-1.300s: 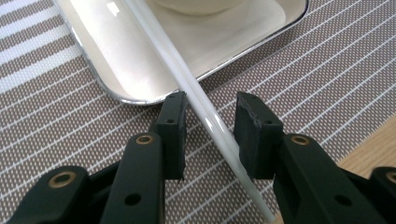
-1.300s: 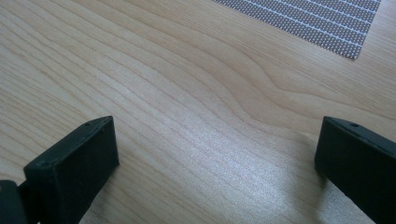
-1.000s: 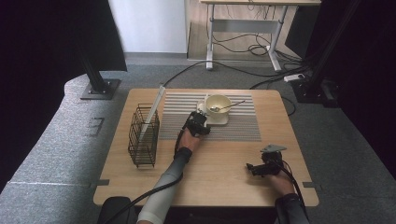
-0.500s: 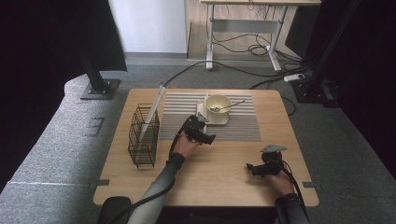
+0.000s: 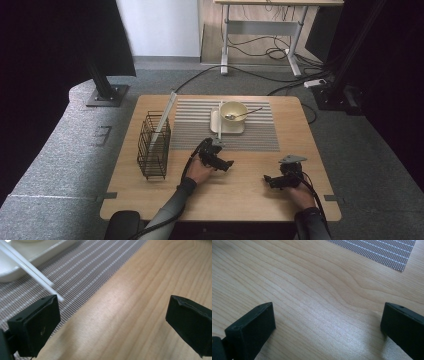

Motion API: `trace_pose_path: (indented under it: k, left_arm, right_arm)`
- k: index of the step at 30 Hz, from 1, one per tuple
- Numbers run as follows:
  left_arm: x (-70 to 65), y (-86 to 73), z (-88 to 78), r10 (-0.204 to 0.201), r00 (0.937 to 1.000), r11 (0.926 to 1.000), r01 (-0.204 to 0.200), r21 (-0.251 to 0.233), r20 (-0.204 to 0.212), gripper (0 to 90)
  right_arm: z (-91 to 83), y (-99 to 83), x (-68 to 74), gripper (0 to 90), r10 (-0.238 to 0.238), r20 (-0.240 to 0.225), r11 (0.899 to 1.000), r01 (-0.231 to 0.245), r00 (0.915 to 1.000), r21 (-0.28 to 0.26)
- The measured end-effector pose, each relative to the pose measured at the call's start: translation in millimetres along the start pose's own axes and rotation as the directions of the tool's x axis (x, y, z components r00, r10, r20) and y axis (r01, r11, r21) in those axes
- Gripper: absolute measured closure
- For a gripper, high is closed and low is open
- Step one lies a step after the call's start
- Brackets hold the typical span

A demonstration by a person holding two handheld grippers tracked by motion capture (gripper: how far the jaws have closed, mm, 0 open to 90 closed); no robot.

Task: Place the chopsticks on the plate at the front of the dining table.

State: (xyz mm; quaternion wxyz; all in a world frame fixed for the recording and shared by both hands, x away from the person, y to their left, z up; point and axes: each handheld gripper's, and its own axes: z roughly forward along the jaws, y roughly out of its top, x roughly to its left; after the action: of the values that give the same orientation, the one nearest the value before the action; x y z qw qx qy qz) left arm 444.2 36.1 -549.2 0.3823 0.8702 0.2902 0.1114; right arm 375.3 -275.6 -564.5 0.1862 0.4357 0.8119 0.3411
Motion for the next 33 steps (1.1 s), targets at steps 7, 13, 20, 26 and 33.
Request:
trace_pose_path:
  k: [7, 13, 20, 26, 33]
  left_arm:
    - [1.0, -3.1, 5.9, -0.004, 1.0000, 1.0000, 0.004, 0.004, 0.008, 0.0]
    - [3.5, -1.1, 8.4, -0.007, 1.0000, 1.0000, 0.007, 0.002, 0.006, 0.0]
    - [7.7, 3.2, 13.4, -0.011, 0.9999, 0.9998, 0.011, 0.016, -0.007, 0.0]
    - [11.3, 5.5, 16.1, -0.023, 0.9997, 0.9995, 0.023, 0.020, -0.013, 0.0]
    - [13.2, 8.0, 19.2, -0.016, 0.9998, 0.9994, 0.016, 0.032, -0.014, 0.0]
  right_arm:
    - [0.0, 0.0, 0.0, 0.0, 0.001, 0.000, 1.000, -0.001, 1.0000, 0.000]
    - [0.0, 0.0, 0.0, 0.0, 0.000, 0.000, 1.000, 0.000, 1.0000, 0.000]
    - [0.0, 0.0, 0.0, 0.0, 0.000, 0.000, 1.000, 0.000, 1.0000, 0.000]
    - [0.0, 0.0, 0.0, 0.0, 0.000, 0.000, 1.000, 0.000, 1.0000, 0.000]
    - [0.0, 0.0, 0.0, 0.0, 0.001, 0.000, 1.000, -0.001, 1.0000, 0.000]
